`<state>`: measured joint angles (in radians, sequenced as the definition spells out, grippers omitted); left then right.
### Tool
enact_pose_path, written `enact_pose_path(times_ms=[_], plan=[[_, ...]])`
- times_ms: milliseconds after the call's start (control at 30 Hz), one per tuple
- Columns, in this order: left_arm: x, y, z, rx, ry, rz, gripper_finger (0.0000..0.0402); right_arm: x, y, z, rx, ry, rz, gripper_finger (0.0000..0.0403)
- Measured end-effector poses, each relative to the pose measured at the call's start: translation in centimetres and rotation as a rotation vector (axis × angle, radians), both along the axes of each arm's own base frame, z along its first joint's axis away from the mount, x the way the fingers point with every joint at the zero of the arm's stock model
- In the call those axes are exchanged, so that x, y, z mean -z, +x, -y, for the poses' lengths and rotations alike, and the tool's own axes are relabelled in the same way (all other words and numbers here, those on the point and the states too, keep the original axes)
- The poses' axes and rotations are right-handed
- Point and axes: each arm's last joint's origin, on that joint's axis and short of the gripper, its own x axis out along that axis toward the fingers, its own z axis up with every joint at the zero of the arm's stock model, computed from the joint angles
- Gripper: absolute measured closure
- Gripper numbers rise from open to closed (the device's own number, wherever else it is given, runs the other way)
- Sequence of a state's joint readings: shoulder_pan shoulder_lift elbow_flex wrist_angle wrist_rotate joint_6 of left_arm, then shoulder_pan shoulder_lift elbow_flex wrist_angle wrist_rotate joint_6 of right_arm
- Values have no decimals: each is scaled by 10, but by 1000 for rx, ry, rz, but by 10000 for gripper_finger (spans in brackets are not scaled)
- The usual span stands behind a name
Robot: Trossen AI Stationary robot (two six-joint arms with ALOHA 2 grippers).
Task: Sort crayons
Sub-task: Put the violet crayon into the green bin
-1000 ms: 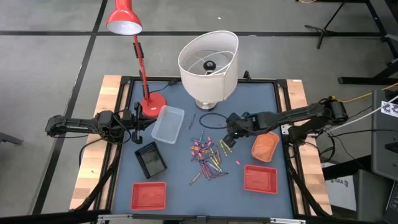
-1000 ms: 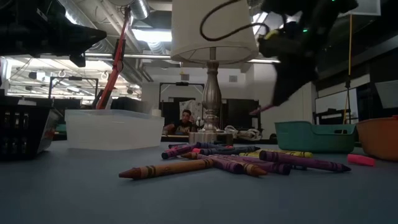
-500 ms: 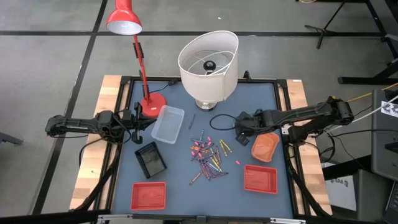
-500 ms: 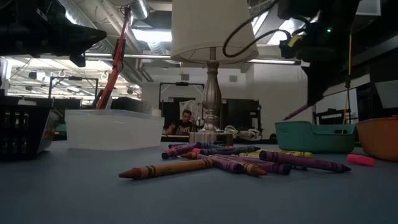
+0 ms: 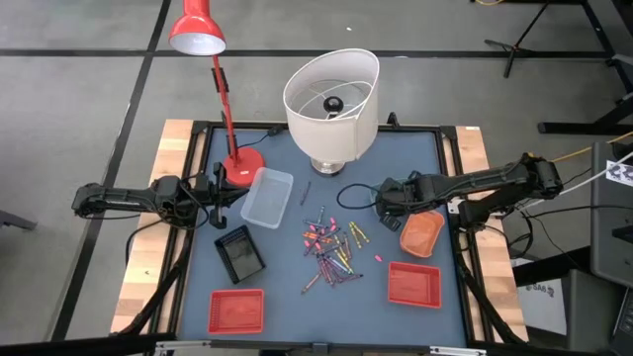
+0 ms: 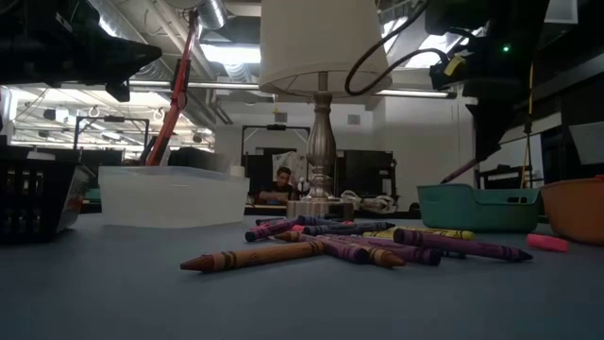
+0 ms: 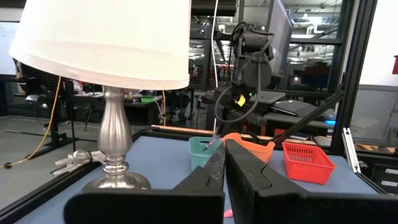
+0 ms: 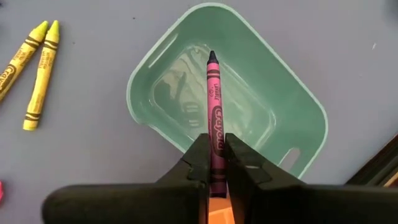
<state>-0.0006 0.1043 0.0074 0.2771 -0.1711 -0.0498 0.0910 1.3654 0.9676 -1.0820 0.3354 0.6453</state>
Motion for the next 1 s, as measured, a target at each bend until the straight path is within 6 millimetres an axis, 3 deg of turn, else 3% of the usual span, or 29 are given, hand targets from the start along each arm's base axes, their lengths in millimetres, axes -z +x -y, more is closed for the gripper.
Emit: enact_pose_path(times_ms=[400,800,1000], plan=[[0,0,0,0,0,0,401,-1,4,2,11,-70,50,258],[0,0,0,0,0,0,401,-13,53,-9,-33,178,535,247],[0,0,0,0,0,0,401,-5,77,-13,-70,251,648,247]])
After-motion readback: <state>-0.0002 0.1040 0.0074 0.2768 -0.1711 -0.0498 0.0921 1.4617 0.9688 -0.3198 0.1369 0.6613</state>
